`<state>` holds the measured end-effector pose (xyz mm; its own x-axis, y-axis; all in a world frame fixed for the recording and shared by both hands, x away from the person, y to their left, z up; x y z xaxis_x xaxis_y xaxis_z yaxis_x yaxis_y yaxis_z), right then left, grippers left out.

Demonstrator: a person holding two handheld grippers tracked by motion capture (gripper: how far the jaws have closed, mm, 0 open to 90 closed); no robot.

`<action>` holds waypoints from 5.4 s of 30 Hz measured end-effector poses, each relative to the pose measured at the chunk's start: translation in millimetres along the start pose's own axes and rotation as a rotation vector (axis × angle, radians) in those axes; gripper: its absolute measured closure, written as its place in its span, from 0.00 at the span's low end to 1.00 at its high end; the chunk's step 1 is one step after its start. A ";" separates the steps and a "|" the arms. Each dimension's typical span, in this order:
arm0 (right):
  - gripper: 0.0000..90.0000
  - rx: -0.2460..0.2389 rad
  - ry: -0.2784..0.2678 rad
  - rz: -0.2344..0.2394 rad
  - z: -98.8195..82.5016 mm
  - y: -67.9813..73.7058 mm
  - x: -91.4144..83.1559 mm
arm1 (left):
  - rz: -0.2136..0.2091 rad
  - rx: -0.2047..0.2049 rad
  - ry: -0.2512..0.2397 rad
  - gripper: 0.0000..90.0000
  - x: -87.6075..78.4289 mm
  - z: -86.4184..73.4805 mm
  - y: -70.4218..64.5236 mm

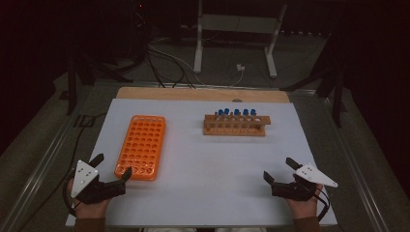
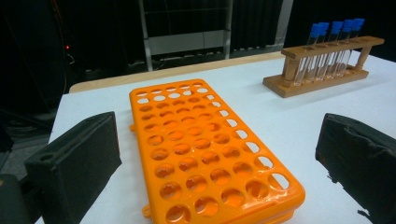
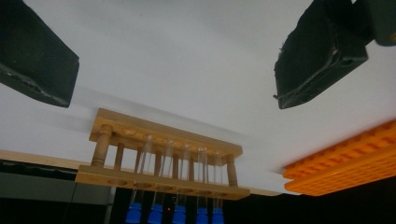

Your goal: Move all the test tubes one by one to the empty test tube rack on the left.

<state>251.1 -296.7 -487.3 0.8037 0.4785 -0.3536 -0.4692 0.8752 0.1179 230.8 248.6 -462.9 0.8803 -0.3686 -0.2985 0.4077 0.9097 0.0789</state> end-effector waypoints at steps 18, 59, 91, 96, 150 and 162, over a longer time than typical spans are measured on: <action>0.00 0.030 0.024 0.009 9.4 4.7 6.1 | 0.021 -0.005 0.008 0.01 3.0 -0.3 -0.9; 0.07 0.045 0.029 -0.001 98.8 -30.9 109.7 | 0.007 0.003 0.025 0.01 10.4 -2.5 -6.1; 0.74 0.059 0.139 -0.062 88.9 -53.4 170.9 | 0.003 -0.015 0.019 0.01 9.6 -3.3 -3.9; 0.77 0.067 0.138 -0.061 87.1 -53.3 173.9 | 0.004 -0.017 0.018 0.01 9.4 -3.4 -3.9; 0.85 0.009 -0.002 -0.025 137.2 -35.4 123.1 | -0.080 -0.002 -0.010 0.01 24.4 20.1 -20.0; 0.85 0.008 0.012 0.065 136.4 -9.9 126.1 | -0.133 -0.017 -0.034 0.01 42.0 44.8 -29.1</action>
<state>407.0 -235.3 -406.5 0.7671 0.5339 -0.3557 -0.5176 0.8426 0.1484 266.8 198.1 -435.2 0.8265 -0.4926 -0.2726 0.5177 0.8552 0.0245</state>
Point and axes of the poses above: each handheld gripper's, and its own axes: x roughly forward along the jaws, z roughly out of its top, y roughly to its left, the point moved 2 cm from there along x, roughly forward along the jaws, and after that the axes turned 4 degrees about x, right-handed, at the moved point
